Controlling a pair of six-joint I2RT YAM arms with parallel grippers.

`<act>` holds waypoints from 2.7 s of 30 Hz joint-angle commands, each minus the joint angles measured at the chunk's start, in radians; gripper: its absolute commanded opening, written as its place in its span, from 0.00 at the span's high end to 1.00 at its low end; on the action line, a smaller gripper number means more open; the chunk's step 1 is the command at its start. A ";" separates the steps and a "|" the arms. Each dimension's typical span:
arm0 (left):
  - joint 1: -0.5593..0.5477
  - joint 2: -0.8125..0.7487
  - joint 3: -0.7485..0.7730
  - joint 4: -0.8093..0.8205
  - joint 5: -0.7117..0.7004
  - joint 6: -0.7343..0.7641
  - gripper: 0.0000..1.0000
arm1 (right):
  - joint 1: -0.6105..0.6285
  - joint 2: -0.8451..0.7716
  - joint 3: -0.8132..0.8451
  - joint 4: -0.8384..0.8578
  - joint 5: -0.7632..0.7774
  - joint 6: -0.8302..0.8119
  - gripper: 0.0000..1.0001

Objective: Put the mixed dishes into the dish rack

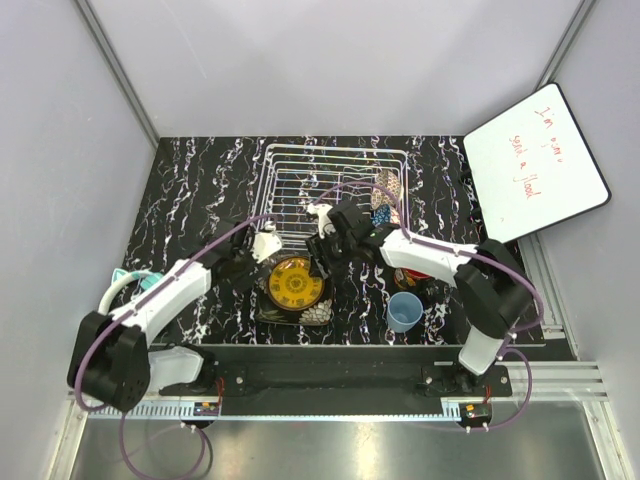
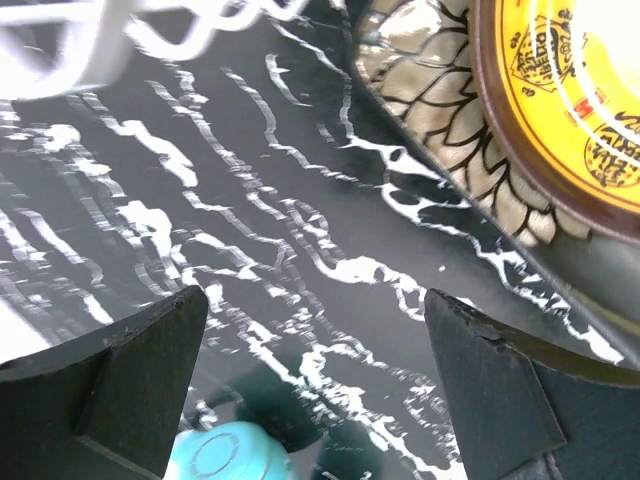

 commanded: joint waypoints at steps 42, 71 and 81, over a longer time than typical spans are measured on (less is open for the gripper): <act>-0.122 0.129 0.132 0.005 0.060 -0.043 0.08 | 0.000 -0.073 -0.172 0.152 0.145 0.018 0.38; -0.166 0.181 0.024 0.087 -0.009 -0.020 0.08 | 0.004 -0.125 -0.190 0.199 0.218 0.048 0.39; -0.166 0.190 0.033 0.082 -0.014 -0.019 0.08 | 0.026 -0.039 -0.147 0.206 0.193 0.037 0.40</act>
